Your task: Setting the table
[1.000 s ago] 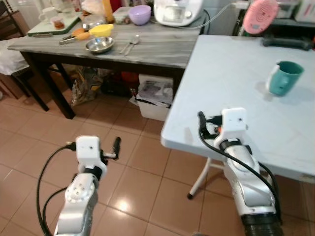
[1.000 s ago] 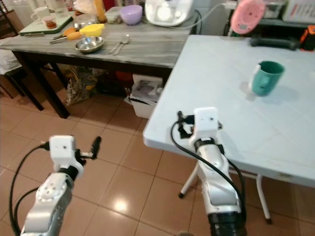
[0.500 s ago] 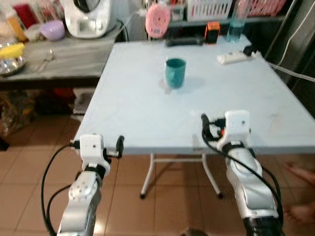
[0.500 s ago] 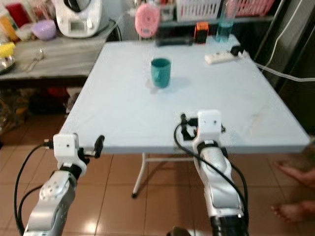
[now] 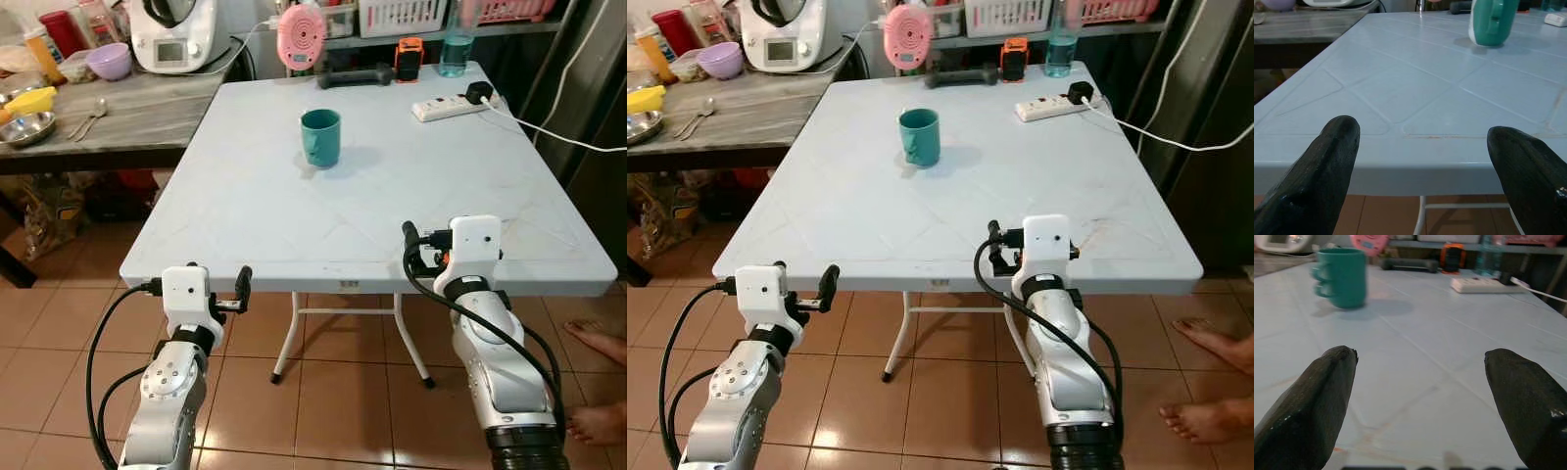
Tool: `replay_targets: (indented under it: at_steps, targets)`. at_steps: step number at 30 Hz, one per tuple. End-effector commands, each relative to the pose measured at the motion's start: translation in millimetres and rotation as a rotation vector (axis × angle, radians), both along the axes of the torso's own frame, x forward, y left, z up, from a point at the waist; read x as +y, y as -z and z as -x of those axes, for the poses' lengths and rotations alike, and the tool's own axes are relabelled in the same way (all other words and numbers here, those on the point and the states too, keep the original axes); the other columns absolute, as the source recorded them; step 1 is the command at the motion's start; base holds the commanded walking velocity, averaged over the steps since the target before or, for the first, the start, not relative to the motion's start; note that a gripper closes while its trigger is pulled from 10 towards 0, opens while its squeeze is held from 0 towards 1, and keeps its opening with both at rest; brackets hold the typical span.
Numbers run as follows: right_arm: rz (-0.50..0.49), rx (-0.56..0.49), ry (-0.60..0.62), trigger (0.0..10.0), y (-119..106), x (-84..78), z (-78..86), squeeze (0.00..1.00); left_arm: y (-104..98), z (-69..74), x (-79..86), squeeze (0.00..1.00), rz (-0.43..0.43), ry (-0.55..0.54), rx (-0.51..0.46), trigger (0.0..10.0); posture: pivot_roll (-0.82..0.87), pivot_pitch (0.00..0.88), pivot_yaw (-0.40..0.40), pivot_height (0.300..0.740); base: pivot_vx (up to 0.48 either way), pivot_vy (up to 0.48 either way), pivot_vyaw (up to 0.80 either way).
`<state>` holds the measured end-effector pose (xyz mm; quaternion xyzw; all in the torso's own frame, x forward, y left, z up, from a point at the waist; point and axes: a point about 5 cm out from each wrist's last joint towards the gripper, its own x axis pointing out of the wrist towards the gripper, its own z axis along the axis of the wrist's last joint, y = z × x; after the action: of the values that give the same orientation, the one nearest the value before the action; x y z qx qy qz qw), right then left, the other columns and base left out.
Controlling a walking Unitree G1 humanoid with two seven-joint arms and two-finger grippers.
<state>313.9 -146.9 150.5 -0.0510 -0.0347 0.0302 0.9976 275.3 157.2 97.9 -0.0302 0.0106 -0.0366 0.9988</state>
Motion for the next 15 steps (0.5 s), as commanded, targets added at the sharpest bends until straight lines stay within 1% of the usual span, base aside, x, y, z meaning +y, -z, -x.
replay_targets:
  at_steps: [1, 10, 11, 12, 15]
  targets:
    - [-0.003, -0.018, -0.02, 10.0, -4, 5.4, -1.3, 0.0, -7, 1.3, 5.4, 0.0, -0.007, -0.008, -0.035, 10.0, -0.19, 0.113, 0.12, 0.74, 0.0, 0.0, 0.0]
    - [-0.003, -0.024, -0.056, 10.0, 0, 7.5, 5.1, 0.0, -6, 3.6, 8.1, 0.0, -0.022, -0.005, -0.038, 10.0, -0.19, 0.112, 0.12, 0.74, 0.323, 0.0, 0.0]
    - [-0.001, -0.017, -0.056, 10.0, 3, 6.2, 8.8, 0.0, -5, 5.9, 10.5, 0.0, -0.028, -0.009, -0.035, 10.0, -0.19, 0.112, 0.12, 0.74, 0.341, 0.0, 0.0]
    - [-0.001, -0.017, -0.056, 10.0, 3, 6.2, 8.8, 0.0, -5, 5.9, 10.5, 0.0, -0.028, -0.009, -0.035, 10.0, -0.19, 0.112, 0.12, 0.74, 0.341, 0.0, 0.0]
    - [0.007, -0.019, -0.056, 10.0, 6, 4.0, 15.4, 0.0, -3, 9.8, 11.9, 0.0, -0.031, -0.011, -0.032, 10.0, -0.19, 0.11, 0.119, 0.74, 0.354, 0.0, 0.0]
